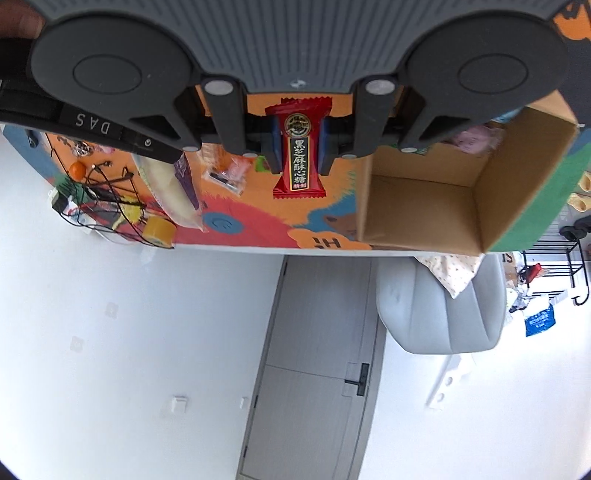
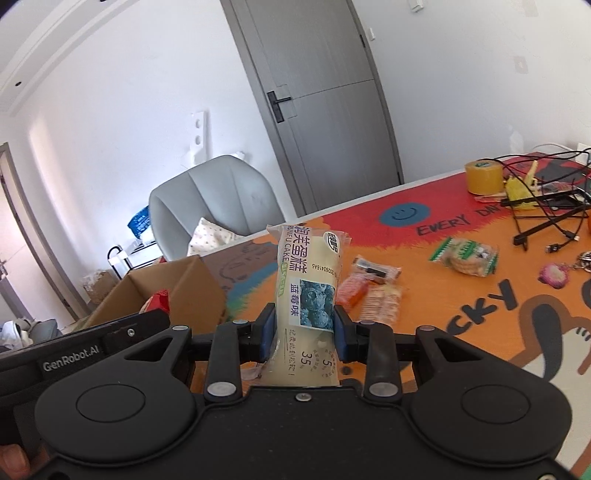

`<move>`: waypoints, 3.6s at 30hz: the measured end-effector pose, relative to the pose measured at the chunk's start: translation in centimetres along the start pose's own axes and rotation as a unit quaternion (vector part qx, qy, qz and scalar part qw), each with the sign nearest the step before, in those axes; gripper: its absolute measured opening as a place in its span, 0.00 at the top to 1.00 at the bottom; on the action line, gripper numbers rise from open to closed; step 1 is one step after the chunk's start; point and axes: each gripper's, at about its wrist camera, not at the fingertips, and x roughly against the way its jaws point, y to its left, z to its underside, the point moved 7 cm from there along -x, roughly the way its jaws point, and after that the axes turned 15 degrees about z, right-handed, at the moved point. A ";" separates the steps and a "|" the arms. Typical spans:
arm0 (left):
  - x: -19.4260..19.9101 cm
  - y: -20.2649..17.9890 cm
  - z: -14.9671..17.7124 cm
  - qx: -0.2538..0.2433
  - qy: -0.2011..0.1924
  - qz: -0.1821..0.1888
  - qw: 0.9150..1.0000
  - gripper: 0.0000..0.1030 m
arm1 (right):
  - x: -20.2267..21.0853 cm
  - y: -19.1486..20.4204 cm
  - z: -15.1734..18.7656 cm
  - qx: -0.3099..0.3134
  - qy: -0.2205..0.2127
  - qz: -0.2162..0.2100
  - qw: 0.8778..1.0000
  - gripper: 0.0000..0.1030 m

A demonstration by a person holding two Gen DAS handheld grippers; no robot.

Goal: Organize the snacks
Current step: 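Carry both snacks over the cardboard box and open both grippers to drop them, then return both tools over the remaining snacks on the table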

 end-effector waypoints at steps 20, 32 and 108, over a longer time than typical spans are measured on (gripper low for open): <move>4.5 8.0 -3.0 0.040 -0.043 -0.042 0.997 0.82 | 0.0 7.5 -1.8 0.025 -0.021 -0.043 0.999 0.68; 4.4 11.7 -3.8 0.061 -0.042 -0.052 0.996 0.82 | -1.6 12.1 -2.4 0.048 -0.017 -0.066 0.997 0.68; -2.4 -0.1 -0.5 0.018 0.067 -0.002 0.998 0.14 | -1.7 -5.8 0.8 -0.052 0.057 0.018 0.997 0.02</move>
